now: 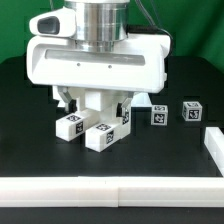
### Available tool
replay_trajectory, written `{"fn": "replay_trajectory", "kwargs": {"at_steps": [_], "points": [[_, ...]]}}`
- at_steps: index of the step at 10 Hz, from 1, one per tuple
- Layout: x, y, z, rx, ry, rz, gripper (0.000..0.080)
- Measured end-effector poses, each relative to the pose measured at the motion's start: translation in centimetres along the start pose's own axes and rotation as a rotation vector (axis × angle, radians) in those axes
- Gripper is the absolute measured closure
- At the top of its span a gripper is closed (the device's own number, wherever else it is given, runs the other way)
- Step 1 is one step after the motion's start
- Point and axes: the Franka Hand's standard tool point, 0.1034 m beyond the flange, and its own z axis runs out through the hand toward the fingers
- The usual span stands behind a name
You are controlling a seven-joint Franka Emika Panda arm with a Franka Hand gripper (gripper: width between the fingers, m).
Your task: Assemble chair
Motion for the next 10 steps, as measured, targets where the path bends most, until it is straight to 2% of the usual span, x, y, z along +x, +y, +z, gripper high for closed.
{"fn": "replay_trajectory", "kwargs": {"at_steps": [3, 6, 7, 10], "points": [[-0.3, 0.0, -1.8, 0.018, -0.007, 0.007, 0.015], [-3.2, -0.6, -4.8, 0.06, -0.015, 0.018, 0.015], [-4.1, -0.5, -5.4, 0.071, -0.016, 0.022, 0.015], [-4.0, -0.5, -5.0, 0.066, -0.02, 0.021, 0.015]]}}
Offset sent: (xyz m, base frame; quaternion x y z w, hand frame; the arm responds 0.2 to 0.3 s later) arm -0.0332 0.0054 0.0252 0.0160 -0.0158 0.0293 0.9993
